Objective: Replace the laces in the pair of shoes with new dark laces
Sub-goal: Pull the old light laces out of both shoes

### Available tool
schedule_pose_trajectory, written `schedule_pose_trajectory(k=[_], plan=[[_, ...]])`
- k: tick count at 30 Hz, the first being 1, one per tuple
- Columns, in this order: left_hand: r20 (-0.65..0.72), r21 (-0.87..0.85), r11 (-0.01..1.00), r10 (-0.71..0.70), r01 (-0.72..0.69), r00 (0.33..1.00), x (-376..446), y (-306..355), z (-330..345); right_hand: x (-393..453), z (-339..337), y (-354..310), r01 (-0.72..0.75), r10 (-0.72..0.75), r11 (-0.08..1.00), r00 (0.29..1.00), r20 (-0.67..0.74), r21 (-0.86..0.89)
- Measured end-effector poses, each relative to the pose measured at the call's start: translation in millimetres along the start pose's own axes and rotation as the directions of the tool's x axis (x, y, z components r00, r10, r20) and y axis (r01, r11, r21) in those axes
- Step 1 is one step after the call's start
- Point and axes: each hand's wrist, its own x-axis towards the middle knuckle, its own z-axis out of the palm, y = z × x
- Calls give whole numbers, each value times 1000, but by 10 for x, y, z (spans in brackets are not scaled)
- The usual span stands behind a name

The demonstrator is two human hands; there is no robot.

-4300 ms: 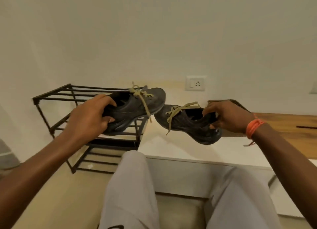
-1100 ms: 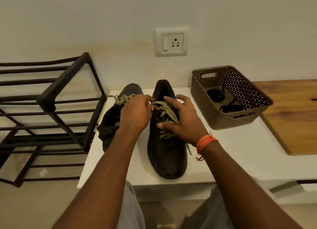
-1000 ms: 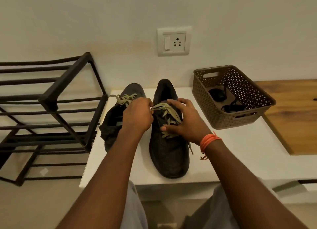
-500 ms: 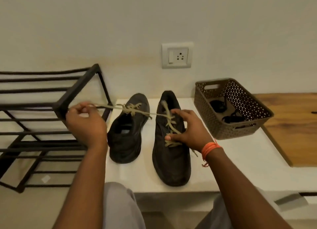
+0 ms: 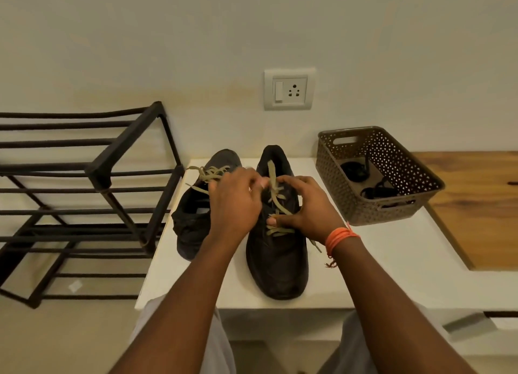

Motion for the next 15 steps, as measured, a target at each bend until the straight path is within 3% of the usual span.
schedule_pose_trajectory(k=[2, 4, 6, 9, 11, 15], plan=[[-196, -209, 977, -76, 34, 978, -19, 3, -1, 5, -13, -19, 3, -3, 1000, 1000, -3, 13], [-259, -245, 968, -113, 48, 959, -68, 62, 6, -1, -5, -40, 15, -15, 1000, 999, 29, -4], [-224, -188, 980, -111, 69, 968, -108, 106, 23, -14, 10, -48, 14, -12, 999, 999, 40, -51], [-188, -47, 993, -120, 113, 975, -118, 79, 0, -16, -25, -14, 32, -35, 999, 989, -145, -25], [-170, 1, 992, -121, 123, 978, -99, 31, -51, -36, -45, -8, 28, -32, 999, 982, -187, -20], [-58, -37, 997, -67, 65, 996, -123, 23, -91, -61, 0, -50, -30, 32, 999, 998, 59, -32]])
